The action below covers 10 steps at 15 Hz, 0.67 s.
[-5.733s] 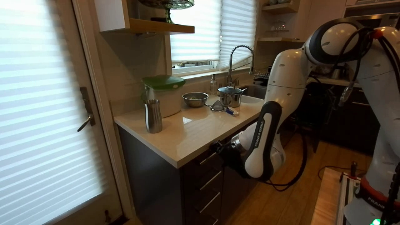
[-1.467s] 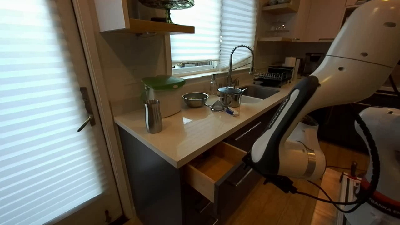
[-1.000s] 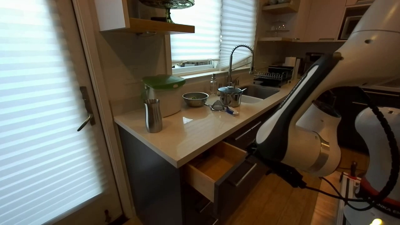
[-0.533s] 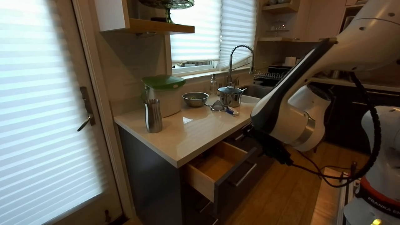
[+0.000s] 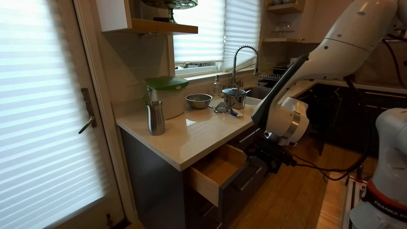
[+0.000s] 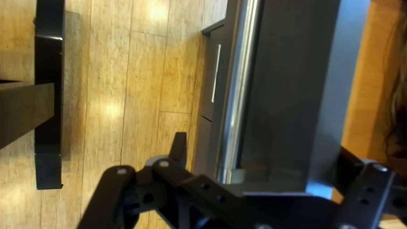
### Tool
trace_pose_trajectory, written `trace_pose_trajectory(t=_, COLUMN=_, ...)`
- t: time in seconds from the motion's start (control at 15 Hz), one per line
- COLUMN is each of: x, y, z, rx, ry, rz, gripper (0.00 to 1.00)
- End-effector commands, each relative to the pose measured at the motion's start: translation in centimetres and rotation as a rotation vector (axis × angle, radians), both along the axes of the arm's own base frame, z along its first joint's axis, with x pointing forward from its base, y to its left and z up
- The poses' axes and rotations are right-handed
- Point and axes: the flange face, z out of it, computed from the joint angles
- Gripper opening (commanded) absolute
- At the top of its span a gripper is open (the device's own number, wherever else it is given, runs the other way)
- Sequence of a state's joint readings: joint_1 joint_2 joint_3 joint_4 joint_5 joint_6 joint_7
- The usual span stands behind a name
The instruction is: Open the first top drawer
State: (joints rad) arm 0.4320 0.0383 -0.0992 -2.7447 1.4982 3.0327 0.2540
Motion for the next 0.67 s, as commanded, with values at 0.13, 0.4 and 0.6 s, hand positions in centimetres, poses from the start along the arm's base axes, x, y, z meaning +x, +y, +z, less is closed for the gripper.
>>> trace_pose_trajectory(t=0.13, x=-1.2, y=-0.3, z=-4.9, rx=-0.031, ry=0.164, rz=0.055, gripper=1.0)
trace_pose_trajectory(t=0.4, x=-0.3, y=-0.4, z=-3.1, rx=-0.043, ry=0.1, rz=0.038, gripper=1.0)
trace_pose_trajectory(t=0.6, x=0.1, y=0.0, z=-0.6, rx=-0.074, ry=0.003, rz=0.039, gripper=1.0)
